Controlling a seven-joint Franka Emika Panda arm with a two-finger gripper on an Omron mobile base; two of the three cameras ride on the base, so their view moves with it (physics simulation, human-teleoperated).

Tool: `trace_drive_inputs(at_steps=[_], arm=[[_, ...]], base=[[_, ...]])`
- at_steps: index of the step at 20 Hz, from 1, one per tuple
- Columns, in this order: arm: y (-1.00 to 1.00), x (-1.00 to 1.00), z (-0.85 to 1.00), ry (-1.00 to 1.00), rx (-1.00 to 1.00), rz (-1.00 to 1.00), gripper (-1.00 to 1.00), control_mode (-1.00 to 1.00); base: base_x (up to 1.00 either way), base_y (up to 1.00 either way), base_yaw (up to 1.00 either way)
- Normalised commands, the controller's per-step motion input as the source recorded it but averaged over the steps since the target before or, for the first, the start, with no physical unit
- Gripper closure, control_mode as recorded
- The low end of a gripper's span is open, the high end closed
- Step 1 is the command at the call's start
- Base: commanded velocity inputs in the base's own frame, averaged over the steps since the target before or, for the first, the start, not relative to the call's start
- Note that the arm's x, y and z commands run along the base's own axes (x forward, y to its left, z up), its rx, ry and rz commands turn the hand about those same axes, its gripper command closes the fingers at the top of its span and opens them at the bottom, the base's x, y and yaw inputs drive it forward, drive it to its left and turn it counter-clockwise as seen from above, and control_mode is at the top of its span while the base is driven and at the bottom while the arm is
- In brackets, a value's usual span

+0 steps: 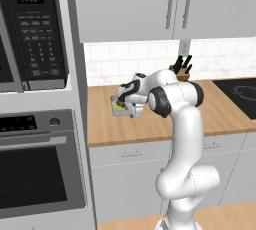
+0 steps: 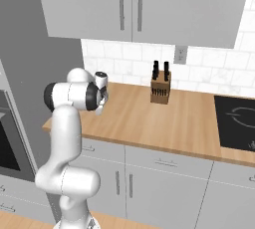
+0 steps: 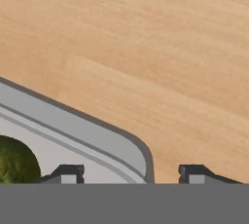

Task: Take the meat container that has the shrimp and place it on the second highest rack of the freezer. Then take the vegetable container that has the lemon wedge and lime and place it on the highest rack of the freezer.

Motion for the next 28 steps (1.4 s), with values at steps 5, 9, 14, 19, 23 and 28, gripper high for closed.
trace_drive_inputs(at_steps=[5, 9, 14, 19, 23, 28], arm=[[0.0, -0.16, -0.62, 0.0, -0.01, 0.0, 1.0, -1.0], [-0.01, -0.18, -0.19, 0.0, 0.01, 0.08, 1.0, -1.0], [-0.16, -0.32, 0.0, -0.02, 0.09, 0.12, 1.0, -1.0], [-0.35, -0.44, 0.25, -0.07, 0.11, 0.2, 1.0, -1.0], [-0.18, -0.41, 0.94, -0.14, 0.01, 0.34, 1.0, -1.0], [-0.16, -0.93, 1.0, -0.31, -0.14, 0.46, 1.0, -1.0]], base=[[0.0, 0.0, 0.0], [0.0, 0.0, 0.0], [0.0, 0.0, 0.0], [0.0, 0.0, 0.0], [0.0, 0.0, 0.0], [0.0, 0.0, 0.0]])
